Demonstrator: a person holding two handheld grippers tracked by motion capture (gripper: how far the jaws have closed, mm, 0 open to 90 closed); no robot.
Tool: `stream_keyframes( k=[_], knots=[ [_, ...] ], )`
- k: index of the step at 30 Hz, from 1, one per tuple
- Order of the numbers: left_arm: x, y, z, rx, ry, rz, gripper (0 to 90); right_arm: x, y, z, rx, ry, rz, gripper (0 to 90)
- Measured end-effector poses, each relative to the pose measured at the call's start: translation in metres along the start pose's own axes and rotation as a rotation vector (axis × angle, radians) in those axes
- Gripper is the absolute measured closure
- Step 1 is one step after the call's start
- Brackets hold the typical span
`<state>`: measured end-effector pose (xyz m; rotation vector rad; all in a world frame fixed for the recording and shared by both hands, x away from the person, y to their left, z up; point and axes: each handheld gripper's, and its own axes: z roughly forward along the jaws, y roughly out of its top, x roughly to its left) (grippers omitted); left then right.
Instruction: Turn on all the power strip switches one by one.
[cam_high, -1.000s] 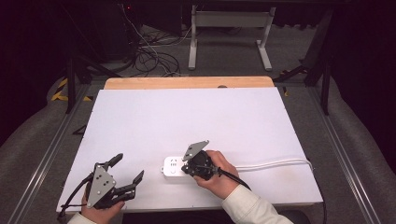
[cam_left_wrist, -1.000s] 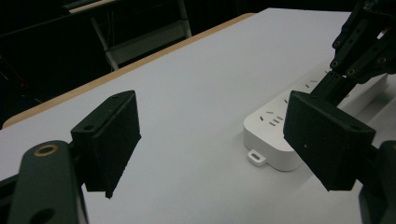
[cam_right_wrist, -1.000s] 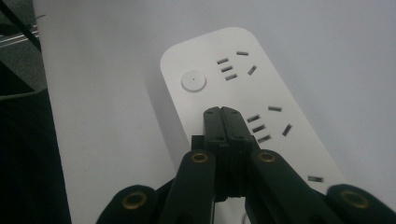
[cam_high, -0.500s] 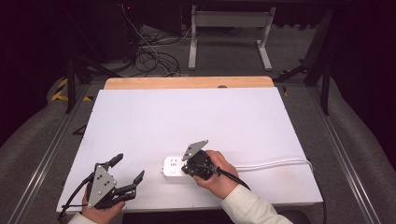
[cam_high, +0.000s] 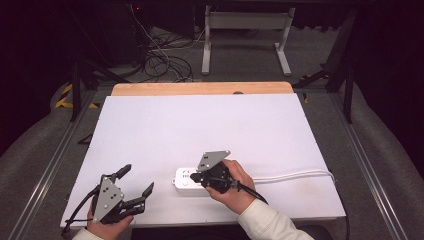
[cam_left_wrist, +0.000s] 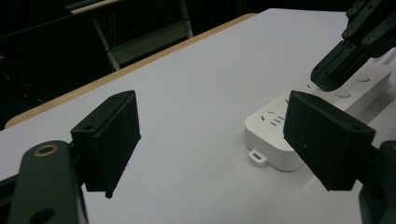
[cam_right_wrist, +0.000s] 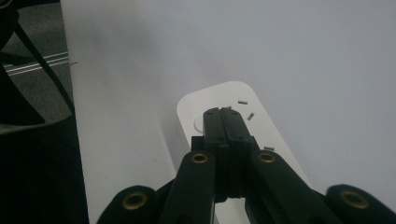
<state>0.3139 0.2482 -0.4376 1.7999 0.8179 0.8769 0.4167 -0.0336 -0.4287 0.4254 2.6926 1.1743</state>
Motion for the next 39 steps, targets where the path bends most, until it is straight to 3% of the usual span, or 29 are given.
stream_keyframes(
  k=[16, 39],
  knots=[
    [0.001, 0.0, 0.0, -0.001, -0.002, 0.002, 19.0, 0.004, 0.009, 0.029, 0.002, 0.062, 0.003, 90.0],
    [0.001, 0.0, 0.0, 0.0, -0.001, 0.003, 19.0, 0.002, 0.007, 0.045, 0.064, 0.051, 0.014, 90.0]
  ],
)
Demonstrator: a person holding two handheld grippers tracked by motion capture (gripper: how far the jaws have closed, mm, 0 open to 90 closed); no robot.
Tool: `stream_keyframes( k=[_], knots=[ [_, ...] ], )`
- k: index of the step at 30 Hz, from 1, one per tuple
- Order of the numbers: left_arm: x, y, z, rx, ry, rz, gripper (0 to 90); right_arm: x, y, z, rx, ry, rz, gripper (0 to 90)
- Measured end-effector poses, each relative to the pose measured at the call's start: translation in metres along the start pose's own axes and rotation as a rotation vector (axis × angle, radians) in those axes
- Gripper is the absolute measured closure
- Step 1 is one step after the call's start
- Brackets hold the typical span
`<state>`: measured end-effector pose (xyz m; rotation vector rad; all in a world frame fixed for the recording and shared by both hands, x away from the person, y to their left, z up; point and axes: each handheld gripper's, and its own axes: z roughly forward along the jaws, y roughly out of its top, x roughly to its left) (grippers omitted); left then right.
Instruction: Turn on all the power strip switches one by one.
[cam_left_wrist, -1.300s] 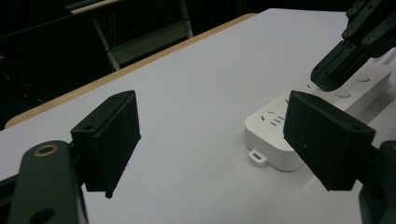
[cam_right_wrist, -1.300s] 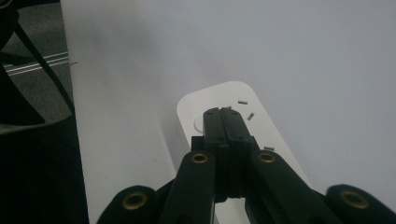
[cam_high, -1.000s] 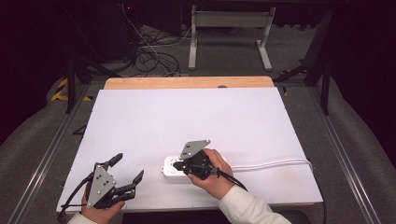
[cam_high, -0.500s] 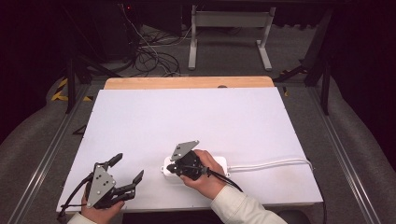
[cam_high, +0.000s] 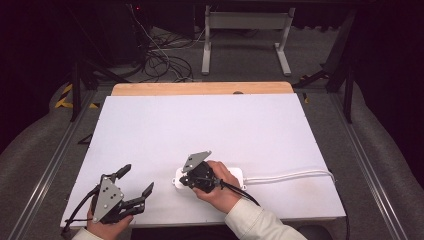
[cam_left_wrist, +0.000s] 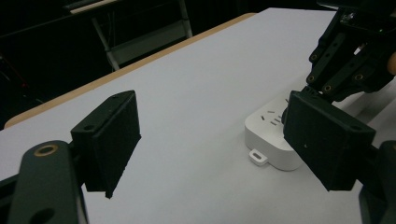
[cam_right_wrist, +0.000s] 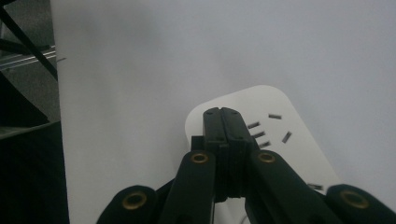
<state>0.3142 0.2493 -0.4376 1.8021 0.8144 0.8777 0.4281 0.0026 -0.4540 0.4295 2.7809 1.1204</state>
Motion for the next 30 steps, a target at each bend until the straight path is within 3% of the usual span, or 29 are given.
stream_keyframes(
  k=[8, 16, 19, 24, 27, 30],
  knots=[
    [-0.0006, 0.0, 0.0002, 0.0, -0.001, -0.004, 19.0, -0.0036, -0.0021, 0.001, -0.007, 0.01, 0.034, 90.0],
    [-0.0006, 0.0, 0.0007, 0.005, -0.002, -0.001, 19.0, -0.0023, -0.0022, 0.0024, 0.004, 0.004, 0.023, 90.0],
    [-0.0006, -0.0001, 0.001, 0.009, -0.001, 0.002, 19.0, -0.0005, -0.0018, 0.0029, 0.014, -0.01, -0.004, 90.0],
    [-0.0012, -0.0003, 0.0016, 0.011, -0.003, -0.005, 19.0, -0.0009, -0.002, 0.004, 0.023, -0.009, 0.012, 90.0],
    [-0.0012, -0.0004, 0.0025, 0.014, 0.001, -0.004, 19.0, 0.0027, -0.0016, 0.0054, 0.013, -0.028, -0.003, 90.0],
    [-0.0012, -0.0003, 0.0017, 0.012, -0.001, -0.005, 19.0, 0.0002, -0.0019, 0.0045, 0.003, -0.012, -0.004, 90.0]
  ],
)
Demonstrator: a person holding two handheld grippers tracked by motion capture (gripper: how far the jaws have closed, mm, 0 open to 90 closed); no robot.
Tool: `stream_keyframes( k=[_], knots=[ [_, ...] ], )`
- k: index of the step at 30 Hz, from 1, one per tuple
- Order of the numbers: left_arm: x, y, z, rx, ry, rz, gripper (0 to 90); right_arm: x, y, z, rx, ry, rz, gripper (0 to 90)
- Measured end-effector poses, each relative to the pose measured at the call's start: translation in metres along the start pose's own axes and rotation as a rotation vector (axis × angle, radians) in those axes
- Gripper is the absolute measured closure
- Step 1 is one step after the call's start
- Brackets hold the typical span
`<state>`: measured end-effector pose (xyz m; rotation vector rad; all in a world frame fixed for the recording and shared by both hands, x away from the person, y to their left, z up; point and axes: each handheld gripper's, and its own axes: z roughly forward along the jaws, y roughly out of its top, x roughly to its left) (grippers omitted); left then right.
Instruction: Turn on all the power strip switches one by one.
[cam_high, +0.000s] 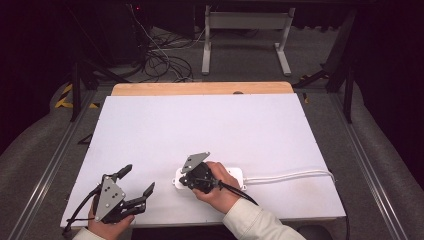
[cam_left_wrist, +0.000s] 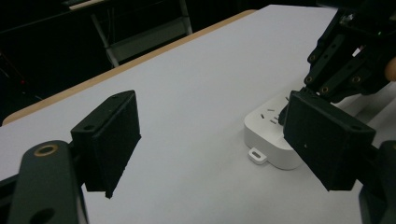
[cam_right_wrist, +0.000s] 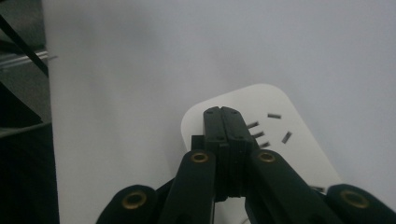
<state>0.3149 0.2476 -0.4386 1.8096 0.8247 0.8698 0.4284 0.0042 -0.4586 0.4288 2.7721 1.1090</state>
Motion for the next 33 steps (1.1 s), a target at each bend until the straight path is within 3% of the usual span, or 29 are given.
stream_keyframes(
  k=[2, 4, 6, 10, 14, 16, 20, 27, 31, 33],
  knots=[
    [0.001, 0.0, -0.001, -0.005, -0.002, -0.001, 19.0, 0.0, 0.0, -0.006, -0.024, -0.016, -0.002, 90.0],
    [0.002, 0.0, -0.001, -0.004, 0.0, 0.003, 19.0, 0.001, 0.001, -0.016, -0.094, -0.032, -0.011, 90.0],
    [0.003, 0.0, 0.0, -0.003, -0.003, 0.005, 19.0, -0.001, 0.003, -0.023, -0.119, -0.014, 0.0, 90.0],
    [0.002, 0.0, -0.001, -0.007, -0.005, -0.002, 19.0, -0.007, 0.001, -0.031, -0.152, -0.013, 0.029, 62.0],
    [0.002, 0.0, -0.001, -0.008, -0.001, 0.0, 18.9, -0.012, 0.0, -0.049, -0.22, -0.054, 0.01, 42.1],
    [0.002, 0.0, -0.002, -0.008, 0.0, 0.0, 18.9, -0.014, -0.001, -0.062, -0.235, -0.068, 0.006, 35.0],
    [0.001, 0.0, -0.002, -0.009, 0.0, 0.0, 18.9, -0.021, -0.011, -0.086, -0.274, -0.08, 0.02, 30.2],
    [0.003, 0.0, -0.002, -0.003, -0.001, -0.006, 18.6, -0.037, -0.057, -0.132, -0.352, -0.149, 0.081, 23.7],
    [0.004, 0.0, -0.002, 0.022, -0.041, -0.009, 14.9, -0.045, -0.099, -0.161, -0.396, -0.202, 0.117, 21.0],
    [0.004, -0.002, -0.004, 0.028, -0.046, -0.014, 13.9, -0.048, -0.129, -0.175, -0.418, -0.237, 0.163, 22.4]
  ],
)
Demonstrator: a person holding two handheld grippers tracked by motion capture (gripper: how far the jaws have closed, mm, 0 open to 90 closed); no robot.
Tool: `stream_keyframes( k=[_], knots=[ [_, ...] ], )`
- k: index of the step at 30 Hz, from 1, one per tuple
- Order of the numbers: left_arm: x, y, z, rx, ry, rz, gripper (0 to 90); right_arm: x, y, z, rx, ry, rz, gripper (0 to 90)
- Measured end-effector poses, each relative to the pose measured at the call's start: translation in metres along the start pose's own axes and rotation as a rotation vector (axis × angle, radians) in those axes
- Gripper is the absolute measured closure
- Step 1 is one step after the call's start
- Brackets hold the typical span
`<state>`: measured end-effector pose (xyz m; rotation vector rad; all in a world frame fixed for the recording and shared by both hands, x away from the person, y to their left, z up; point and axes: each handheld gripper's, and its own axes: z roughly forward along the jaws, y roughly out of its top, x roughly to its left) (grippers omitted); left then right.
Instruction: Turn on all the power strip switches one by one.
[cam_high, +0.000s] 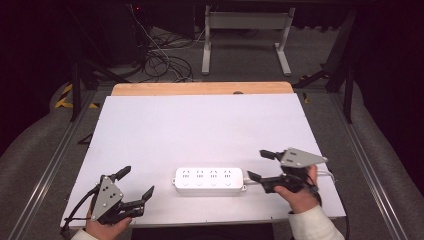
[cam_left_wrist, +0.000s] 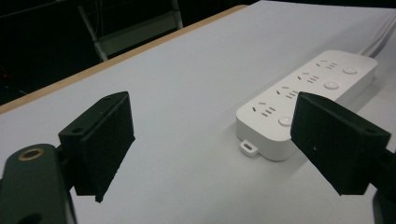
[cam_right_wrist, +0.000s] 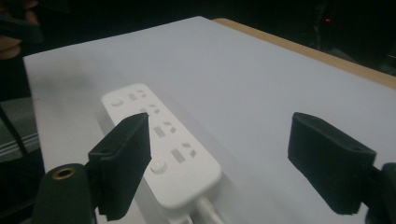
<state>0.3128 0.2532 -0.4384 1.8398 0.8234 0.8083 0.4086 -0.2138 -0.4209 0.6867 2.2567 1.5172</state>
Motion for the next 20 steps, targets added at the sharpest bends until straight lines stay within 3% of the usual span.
stream_keyframes(
  k=[3, 6, 8, 9, 11, 13, 17, 20],
  knots=[
    [0.003, -0.002, -0.003, 0.0, 0.0, -0.021, 13.6, -0.012, -0.026, -0.021, -0.004, -0.041, 0.053, 22.0],
    [0.007, -0.005, -0.002, -0.001, -0.007, -0.051, 13.3, -0.02, -0.049, -0.032, 0.031, -0.073, 0.08, 20.6],
    [0.012, -0.007, -0.001, -0.023, -0.038, -0.109, 13.1, -0.023, -0.058, -0.036, 0.085, -0.071, 0.065, 17.0],
    [0.015, -0.008, -0.001, -0.03, -0.036, -0.114, 13.0, -0.023, -0.061, -0.036, 0.125, -0.066, 0.03, 15.2],
    [0.018, -0.01, -0.002, -0.038, -0.026, -0.119, 13.3, -0.023, -0.062, -0.036, 0.129, -0.051, 0.022, 16.4],
    [0.019, -0.011, -0.002, -0.041, -0.009, -0.103, 13.9, -0.022, -0.062, -0.035, 0.126, -0.043, 0.013, 16.3],
    [0.018, -0.01, -0.003, -0.04, 0.037, -0.021, 13.9, -0.02, -0.062, -0.031, 0.135, -0.034, -0.001, 14.4],
    [0.015, -0.01, -0.002, -0.025, 0.049, 0.014, 13.4, -0.019, -0.062, -0.031, 0.128, -0.028, -0.005, 14.3]
  ],
)
